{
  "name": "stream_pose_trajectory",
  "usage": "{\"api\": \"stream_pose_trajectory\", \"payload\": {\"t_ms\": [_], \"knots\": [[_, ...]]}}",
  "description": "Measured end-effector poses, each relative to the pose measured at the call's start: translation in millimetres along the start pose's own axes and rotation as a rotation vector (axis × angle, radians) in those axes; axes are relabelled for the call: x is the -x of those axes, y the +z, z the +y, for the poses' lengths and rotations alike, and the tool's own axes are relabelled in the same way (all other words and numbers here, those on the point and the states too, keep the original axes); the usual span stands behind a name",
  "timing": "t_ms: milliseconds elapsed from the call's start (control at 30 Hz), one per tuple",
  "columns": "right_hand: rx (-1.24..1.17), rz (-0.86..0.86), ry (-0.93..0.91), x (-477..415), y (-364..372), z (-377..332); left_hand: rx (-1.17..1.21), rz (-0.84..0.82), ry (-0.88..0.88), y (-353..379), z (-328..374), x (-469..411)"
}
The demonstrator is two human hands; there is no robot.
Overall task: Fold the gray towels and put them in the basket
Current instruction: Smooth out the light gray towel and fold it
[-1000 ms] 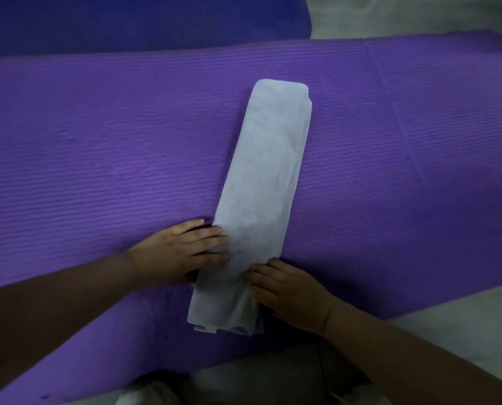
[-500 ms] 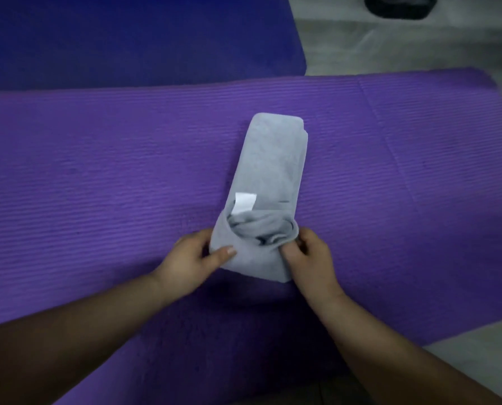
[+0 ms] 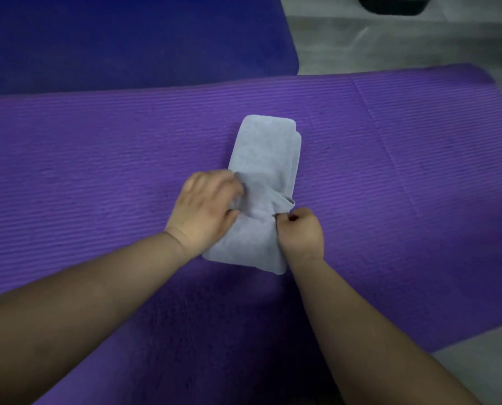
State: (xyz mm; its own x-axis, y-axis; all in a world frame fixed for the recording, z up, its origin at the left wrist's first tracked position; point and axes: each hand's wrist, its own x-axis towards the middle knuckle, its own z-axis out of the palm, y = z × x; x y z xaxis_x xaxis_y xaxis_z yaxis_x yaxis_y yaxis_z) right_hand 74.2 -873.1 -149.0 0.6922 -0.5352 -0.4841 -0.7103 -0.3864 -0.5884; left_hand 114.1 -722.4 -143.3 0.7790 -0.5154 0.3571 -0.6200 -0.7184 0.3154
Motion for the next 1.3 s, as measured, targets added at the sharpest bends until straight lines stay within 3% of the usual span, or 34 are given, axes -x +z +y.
{"api": "stream_pose_trajectory", "payload": {"t_ms": [67, 133, 167, 233, 300, 367, 433, 500, 567, 633, 833, 933, 1000, 1133, 1300], "knots": [[0.055, 0.007, -0.023, -2, -1, 1, -0.142, -0.076, 0.403, 1, -11, 1], [0.104, 0.042, -0.047, -3, -2, 0, -0.216, -0.254, 0.498, -6, -24, 3], [0.159, 0.123, -0.143, -2, -4, 2, -0.232, -0.315, 0.506, -7, -30, 7], [0.286, 0.379, -0.625, -6, -3, 9, -0.227, -0.407, 0.491, -8, -40, 16], [0.438, 0.478, -1.090, -14, -6, 16, -0.218, -0.484, 0.472, -8, -41, 16], [0.603, 0.375, -1.336, -27, -17, 27, -0.235, -0.545, 0.469, -7, -40, 7], [0.810, 0.178, -1.430, -36, -31, 37, -0.228, -0.556, 0.473, -7, -41, 0], [0.958, -0.003, -1.368, -40, -37, 42, -0.189, -0.562, 0.470, -6, -42, -3], [0.941, -0.120, -1.256, -39, -33, 38, -0.180, -0.583, 0.446, -5, -41, -3], [0.864, -0.147, -1.218, -34, -28, 32, -0.156, -0.589, 0.424, -4, -43, -2], [0.628, -0.443, -1.045, -7, -28, 30, -0.029, -0.648, 0.422, -30, -42, 13], [0.459, -0.654, -0.884, 26, -34, 33, 0.098, -0.719, 0.310, -51, -34, 44], [0.275, -0.746, -0.742, 49, -34, 42, 0.263, -0.755, 0.141, -66, -24, 70], [-0.059, -0.693, -0.417, 68, -25, 46, 0.757, -0.632, -0.321, -71, -12, 98], [-0.256, -0.503, -0.178, 55, -9, 17, 1.042, -0.478, -0.637, -54, 2, 81]]}}
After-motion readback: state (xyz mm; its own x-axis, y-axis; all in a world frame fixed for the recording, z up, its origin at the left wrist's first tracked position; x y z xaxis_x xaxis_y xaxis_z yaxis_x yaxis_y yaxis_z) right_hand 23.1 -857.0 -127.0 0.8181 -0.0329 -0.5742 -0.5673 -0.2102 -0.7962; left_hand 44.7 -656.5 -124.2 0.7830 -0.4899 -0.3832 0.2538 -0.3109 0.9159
